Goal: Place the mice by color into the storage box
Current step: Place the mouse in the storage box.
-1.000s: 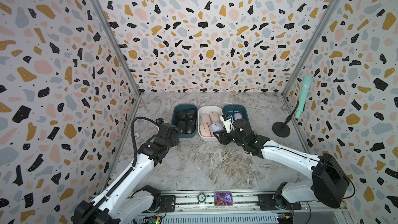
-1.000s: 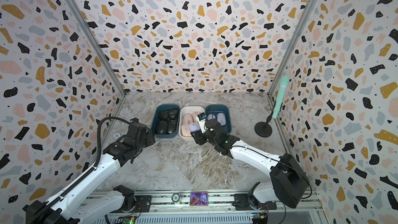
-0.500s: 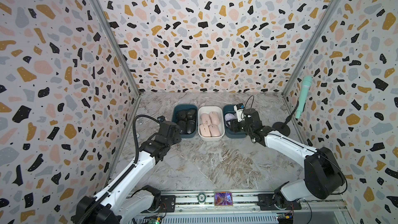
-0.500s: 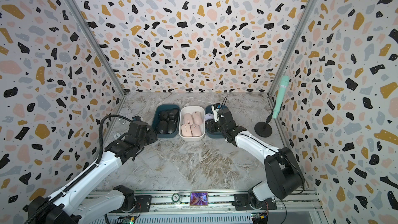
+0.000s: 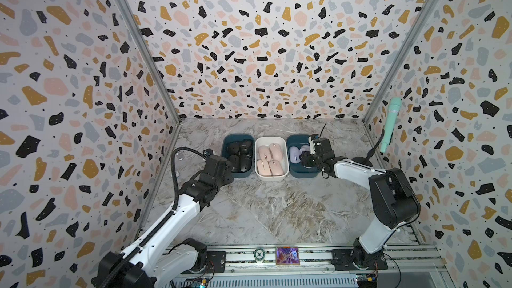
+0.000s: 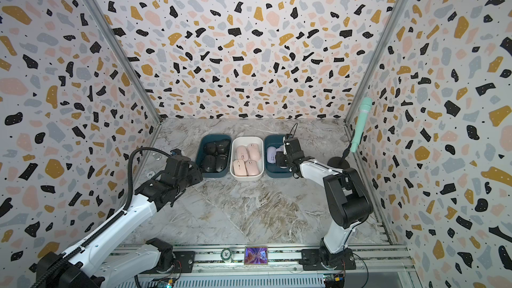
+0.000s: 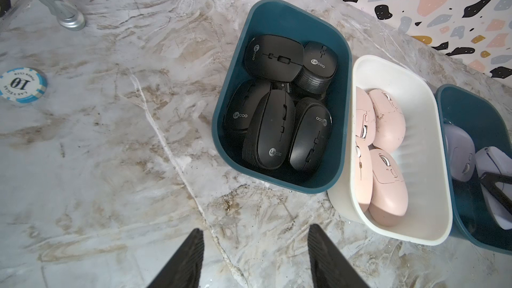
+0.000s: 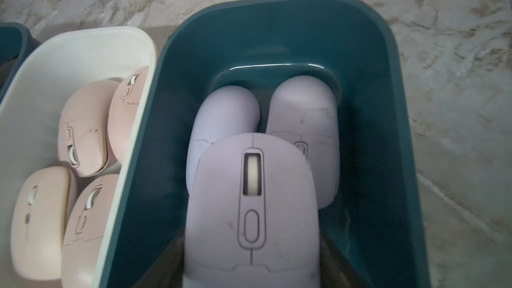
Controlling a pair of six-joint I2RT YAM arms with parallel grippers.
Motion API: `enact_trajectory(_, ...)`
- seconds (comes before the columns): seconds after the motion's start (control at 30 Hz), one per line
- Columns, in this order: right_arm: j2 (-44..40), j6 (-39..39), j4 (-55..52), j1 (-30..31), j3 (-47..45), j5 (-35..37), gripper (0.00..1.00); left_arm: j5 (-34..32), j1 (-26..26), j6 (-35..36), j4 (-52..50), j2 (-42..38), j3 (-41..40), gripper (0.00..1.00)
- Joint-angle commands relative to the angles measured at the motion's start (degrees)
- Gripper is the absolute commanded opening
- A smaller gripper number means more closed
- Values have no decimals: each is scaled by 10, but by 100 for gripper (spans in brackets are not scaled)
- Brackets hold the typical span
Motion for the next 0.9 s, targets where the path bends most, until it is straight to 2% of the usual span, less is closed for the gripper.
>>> enact_trajectory(0.0, 9, -4, 4, -4, 32, 15, 52, -9, -2, 15, 3, 0, 14, 59)
enact_trajectory(0.37, 62, -3, -6, -5, 69, 19, 56, -11, -1, 17, 10, 5, 17, 60)
enact_trajectory(0.57, 78, 0, -20, -5, 82, 28, 64, -14, -1, 21, 7, 15, 24, 60)
enact_trajectory(0.73, 68, 6, -20, -5, 77, 33, 71, -14, -1, 24, 7, 19, 26, 60)
enact_trajectory(0.87, 47, 9, -25, -5, 75, 31, 72, -19, -1, 25, 13, 16, 23, 60)
